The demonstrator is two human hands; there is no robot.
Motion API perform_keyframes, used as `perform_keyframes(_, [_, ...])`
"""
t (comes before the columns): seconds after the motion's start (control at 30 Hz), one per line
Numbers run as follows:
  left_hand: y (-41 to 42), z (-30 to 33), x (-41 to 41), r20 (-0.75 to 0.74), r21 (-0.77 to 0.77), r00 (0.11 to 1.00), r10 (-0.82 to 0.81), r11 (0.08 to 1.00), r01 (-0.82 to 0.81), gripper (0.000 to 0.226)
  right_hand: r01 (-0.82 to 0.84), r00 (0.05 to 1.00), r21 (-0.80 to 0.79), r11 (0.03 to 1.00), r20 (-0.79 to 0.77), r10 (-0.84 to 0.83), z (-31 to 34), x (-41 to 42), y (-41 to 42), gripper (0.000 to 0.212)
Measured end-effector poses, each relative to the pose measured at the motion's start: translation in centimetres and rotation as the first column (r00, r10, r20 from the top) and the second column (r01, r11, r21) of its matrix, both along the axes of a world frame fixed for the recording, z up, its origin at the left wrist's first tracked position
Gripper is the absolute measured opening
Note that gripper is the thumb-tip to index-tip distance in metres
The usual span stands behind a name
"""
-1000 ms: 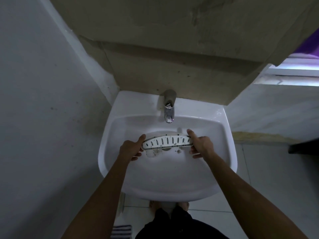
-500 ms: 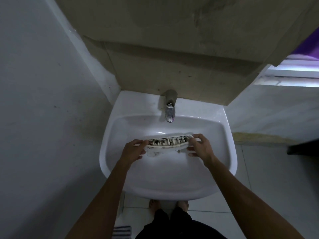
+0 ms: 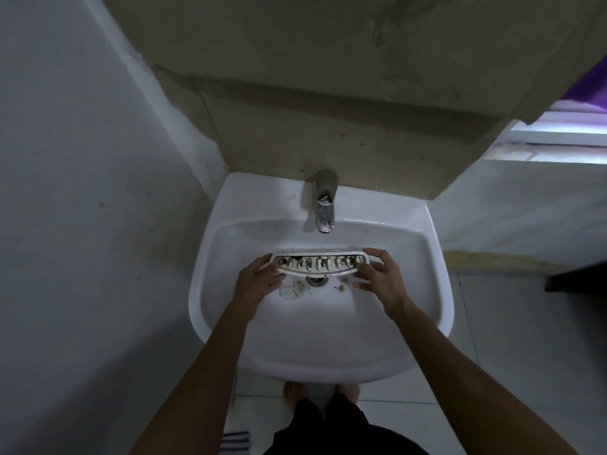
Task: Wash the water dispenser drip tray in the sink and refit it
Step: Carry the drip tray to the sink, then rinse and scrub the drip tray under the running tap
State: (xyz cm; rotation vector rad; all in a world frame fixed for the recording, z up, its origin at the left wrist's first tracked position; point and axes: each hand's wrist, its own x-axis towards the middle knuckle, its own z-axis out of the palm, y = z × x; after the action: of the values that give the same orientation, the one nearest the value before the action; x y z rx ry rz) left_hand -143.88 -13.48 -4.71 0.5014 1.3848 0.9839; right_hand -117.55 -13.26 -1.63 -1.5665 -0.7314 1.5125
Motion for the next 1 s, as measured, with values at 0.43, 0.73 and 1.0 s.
perform_keyframes(0.43, [0.8, -2.4, 1.2, -0.039, -0.074, 0.998, 0.043, 0.996, -0.046, 0.031, -0.161, 0.783, 0.264, 0.951, 0.621, -0.040, 0.2, -1.5, 1.6, 0.023])
perform_keyframes(0.73, [1.7, -2.0, 1.4, -0.058, -0.068, 0.998, 0.030, 0.997, -0.034, 0.029, -0.399, 0.776, 0.516, 0.758, 0.630, -0.020, 6.5, -5.5, 6.1, 0.053])
perform_keyframes(1.0, [2.2, -1.5, 1.2, -0.041, -0.042, 0.999, 0.032, 0.999, -0.034, 0.034, -0.474, 0.708, 0.563, 0.677, 0.701, -0.087, 6.5, -4.9, 7.4, 0.051])
